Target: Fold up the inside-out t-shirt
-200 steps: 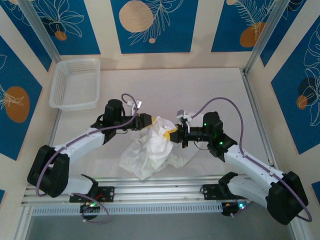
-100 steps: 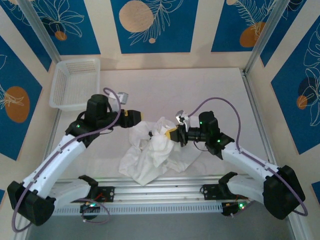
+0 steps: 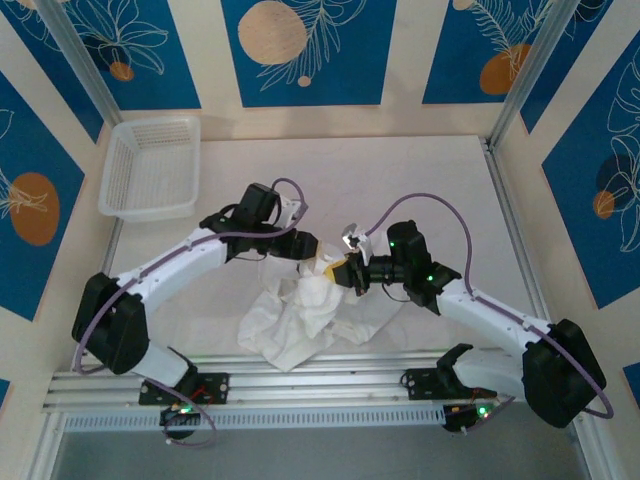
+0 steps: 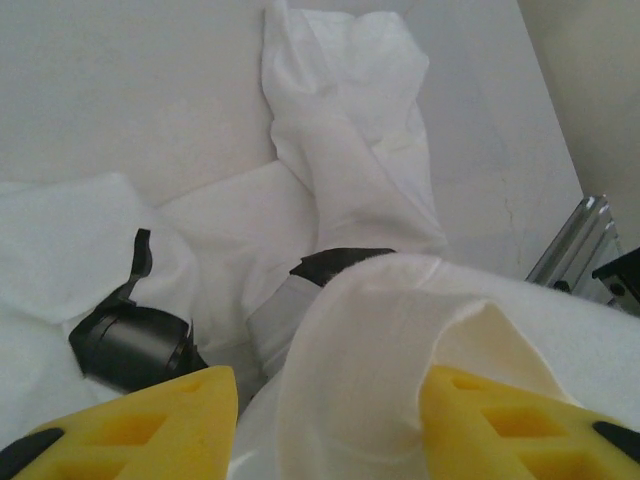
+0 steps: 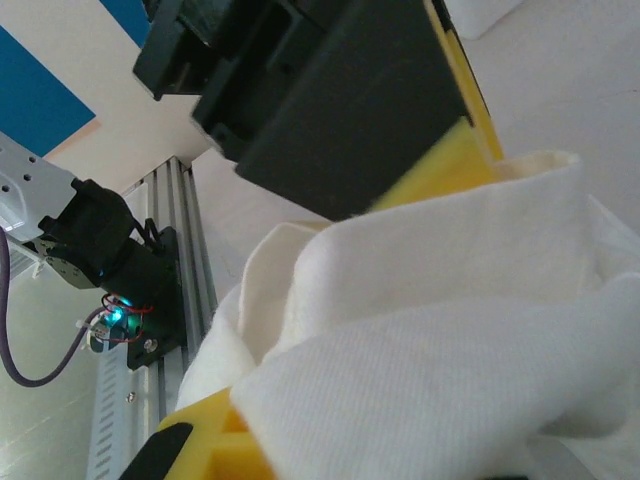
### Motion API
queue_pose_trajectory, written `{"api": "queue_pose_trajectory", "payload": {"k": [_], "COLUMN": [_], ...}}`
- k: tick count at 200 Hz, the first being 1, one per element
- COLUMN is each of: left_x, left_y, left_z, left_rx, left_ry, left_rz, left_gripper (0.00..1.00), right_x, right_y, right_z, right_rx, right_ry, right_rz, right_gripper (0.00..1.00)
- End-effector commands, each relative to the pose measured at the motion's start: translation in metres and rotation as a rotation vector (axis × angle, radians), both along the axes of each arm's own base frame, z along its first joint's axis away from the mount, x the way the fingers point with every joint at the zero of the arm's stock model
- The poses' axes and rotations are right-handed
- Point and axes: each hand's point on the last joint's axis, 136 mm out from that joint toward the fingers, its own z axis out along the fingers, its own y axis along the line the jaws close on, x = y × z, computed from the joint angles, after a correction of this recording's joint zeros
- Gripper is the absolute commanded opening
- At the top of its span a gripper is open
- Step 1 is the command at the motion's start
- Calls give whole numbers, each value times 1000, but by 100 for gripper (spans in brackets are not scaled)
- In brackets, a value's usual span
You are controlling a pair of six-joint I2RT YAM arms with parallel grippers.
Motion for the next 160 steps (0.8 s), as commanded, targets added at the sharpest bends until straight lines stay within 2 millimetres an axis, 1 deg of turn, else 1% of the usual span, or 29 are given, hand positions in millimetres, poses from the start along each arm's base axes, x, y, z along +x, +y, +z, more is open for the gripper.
{"api": "queue_pose_trajectory", "payload": {"k": [1,13,23,27,50,61,71,83,98,105,111,120,134,146,160], "left_x": [2,3,4,5,12,18,24,31,37,38,38,37,35,35,36], "left_y": [-13,-15,-17,-17,-16,-11,-2,11,25,30,33,36,39,41,43], "left_z": [18,24,32,35,56,69,81,99,122,128,133,133,125,114,102], "left_rx": [-80,-107,-136,-148,-202,-241,-276,-326,-387,-400,-399,-369,-337,-313,-285], "left_ry": [-19,-18,-22,-25,-39,-43,-48,-64,-90,-100,-113,-124,-121,-110,-96], "left_rz": [-21,-16,-15,-13,9,30,55,87,115,120,119,120,124,131,142], "left_gripper": [36,22,5,0,0,0,0,0,0,0,0,0,0,0,0], "right_x": [2,1,1,1,2,3,5,9,17,20,22,20,18,17,14], "right_y": [2,1,1,1,-1,-2,-6,-13,-32,-41,-47,-50,-48,-46,-46], "right_z": [5,1,0,0,-4,-7,-13,-28,-59,-73,-79,-81,-72,-57,-32], "right_rx": [-5,-13,-15,-16,-23,-35,-54,-84,-125,-132,-122,-99,-70,-40,26], "right_ry": [-24,-16,-15,-15,-9,-7,0,13,46,79,113,150,162,138,76], "right_rz": [5,3,2,1,-12,-21,-42,-85,-181,-228,-256,-261,-259,-266,-272], "right_gripper": [0,0,0,0,0,0,0,2,6,7,9,14,31,46,64]}}
